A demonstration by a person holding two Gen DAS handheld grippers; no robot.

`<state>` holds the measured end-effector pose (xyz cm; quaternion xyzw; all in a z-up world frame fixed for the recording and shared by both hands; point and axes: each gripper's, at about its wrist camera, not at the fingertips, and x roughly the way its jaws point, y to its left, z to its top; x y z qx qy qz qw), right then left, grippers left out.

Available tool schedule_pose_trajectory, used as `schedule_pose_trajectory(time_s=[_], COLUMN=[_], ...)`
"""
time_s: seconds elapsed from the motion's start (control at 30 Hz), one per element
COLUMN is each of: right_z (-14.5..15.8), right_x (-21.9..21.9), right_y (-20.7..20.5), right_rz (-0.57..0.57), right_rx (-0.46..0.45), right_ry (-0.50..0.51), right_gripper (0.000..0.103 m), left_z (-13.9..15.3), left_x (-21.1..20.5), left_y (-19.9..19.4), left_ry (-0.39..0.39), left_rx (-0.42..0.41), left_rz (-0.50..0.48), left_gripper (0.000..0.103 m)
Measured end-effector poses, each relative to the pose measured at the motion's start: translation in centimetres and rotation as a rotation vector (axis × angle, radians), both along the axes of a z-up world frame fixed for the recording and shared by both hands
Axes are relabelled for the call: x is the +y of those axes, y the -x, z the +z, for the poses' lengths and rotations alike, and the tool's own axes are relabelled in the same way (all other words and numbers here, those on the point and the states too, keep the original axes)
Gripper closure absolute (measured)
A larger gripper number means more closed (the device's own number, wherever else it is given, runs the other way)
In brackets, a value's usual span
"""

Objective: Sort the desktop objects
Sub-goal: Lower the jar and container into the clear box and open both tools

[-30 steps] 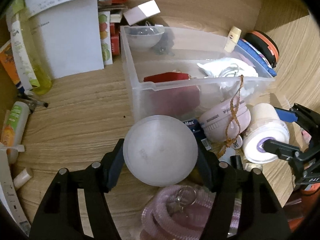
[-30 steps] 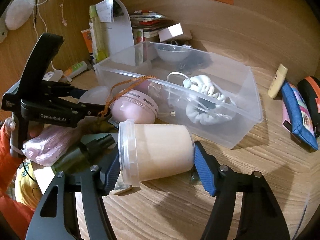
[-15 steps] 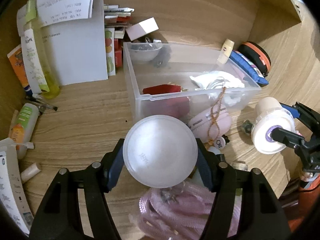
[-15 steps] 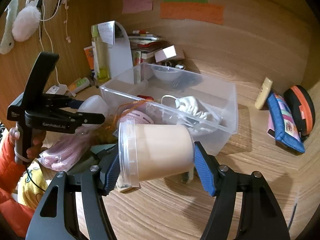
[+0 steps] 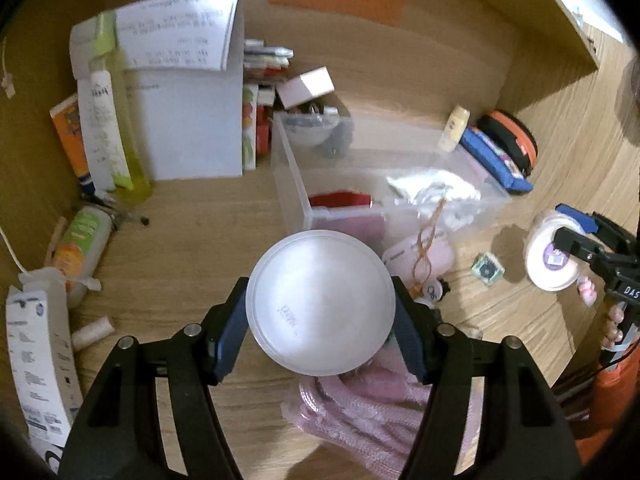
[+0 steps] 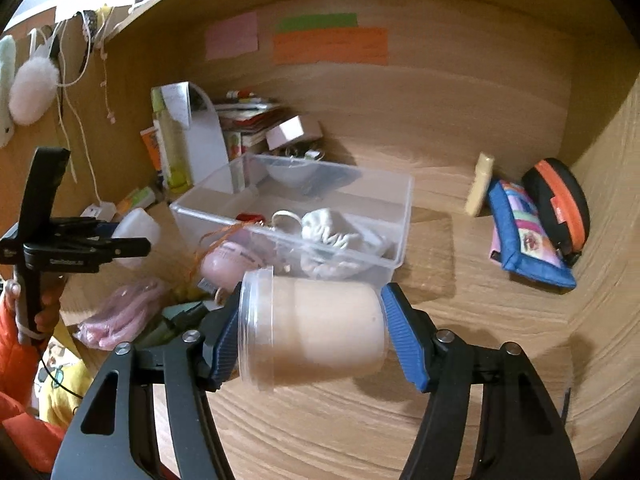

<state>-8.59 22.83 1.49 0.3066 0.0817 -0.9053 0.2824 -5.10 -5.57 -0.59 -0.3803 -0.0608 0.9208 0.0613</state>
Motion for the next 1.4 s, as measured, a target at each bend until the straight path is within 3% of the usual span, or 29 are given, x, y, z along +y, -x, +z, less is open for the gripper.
schedule_pose_trajectory(time_s=[0.27,0.5,0.83,1.4], right_z=[1.4,3.0,3.4,-0.9], right_x=[0.1,-0.2,-3.1,-8.8], right_y=[1.1,3.6,7.9,14.2], right_rz=[-0.015,-0.027,-0.01,-0.034], right_rx=[0.039,0.073,0.065,-0.041], right_ry=[0.012,0.033,0.033,-0.057], right_gripper=[0.041,0.041,0.041,0.041], left_z=[3.0,4.4,4.3,0.9], left_x=[-0.2,0.5,1.6,4.5], left_y=[0.7,3.1,8.6,15.3], left_ry=[0.006,0.001,-0.025,-0.027], left_rx=[0.085,0.107,0.061,-0.058], left_rz=[-0.002,-0.032,-0.061,-0.112], left_gripper=[0.038,0.038,0.038,0.038])
